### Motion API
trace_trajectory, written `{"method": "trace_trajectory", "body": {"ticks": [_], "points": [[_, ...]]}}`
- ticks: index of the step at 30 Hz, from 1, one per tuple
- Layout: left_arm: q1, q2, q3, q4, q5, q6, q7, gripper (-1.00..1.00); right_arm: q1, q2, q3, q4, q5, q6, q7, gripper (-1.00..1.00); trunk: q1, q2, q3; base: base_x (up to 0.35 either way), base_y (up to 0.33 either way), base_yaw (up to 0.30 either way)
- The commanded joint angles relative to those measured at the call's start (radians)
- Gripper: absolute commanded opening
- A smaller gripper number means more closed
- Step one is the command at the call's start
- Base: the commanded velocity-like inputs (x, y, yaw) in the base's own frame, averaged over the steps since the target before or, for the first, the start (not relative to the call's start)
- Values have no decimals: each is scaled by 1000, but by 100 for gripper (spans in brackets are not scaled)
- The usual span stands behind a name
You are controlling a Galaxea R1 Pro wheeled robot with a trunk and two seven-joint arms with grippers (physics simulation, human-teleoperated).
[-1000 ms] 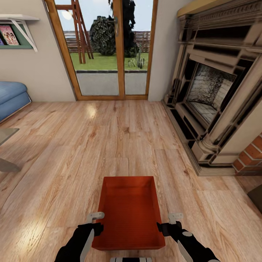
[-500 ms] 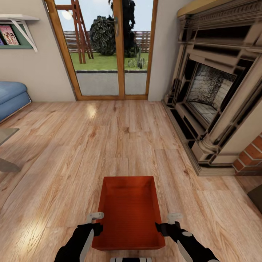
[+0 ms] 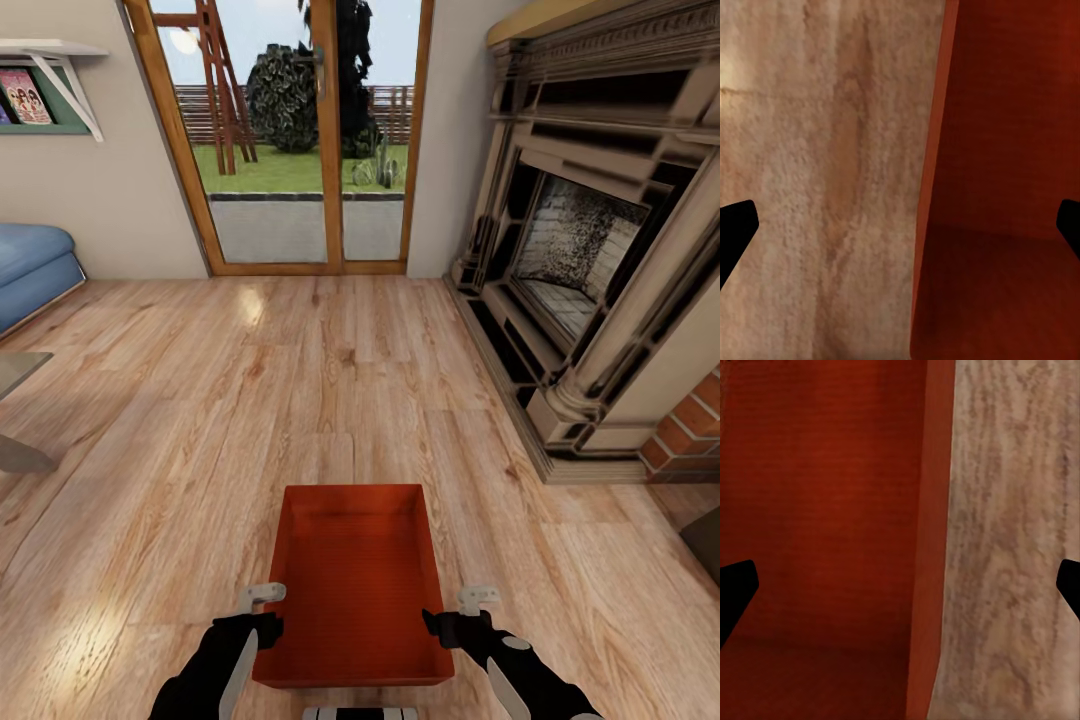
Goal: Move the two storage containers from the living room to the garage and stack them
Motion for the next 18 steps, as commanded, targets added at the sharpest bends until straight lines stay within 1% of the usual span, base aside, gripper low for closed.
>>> {"method": "trace_trajectory", "body": {"ticks": [1,12,18], "points": [[0,-1,3,-2,-3,5,0,100,0,-1,5,-1,-10,2,0,100,0,0,-1,0,0,0],[0,-1,3,-2,-3,5,0,100,0,-1,6,0,-11,2,-1,100,0,0,-1,0,0,0],[0,-2,3,-2,-2,5,-1,100,0,-1,6,1,-11,2,-3,100,23,-42,-20,0,0,0]]}}
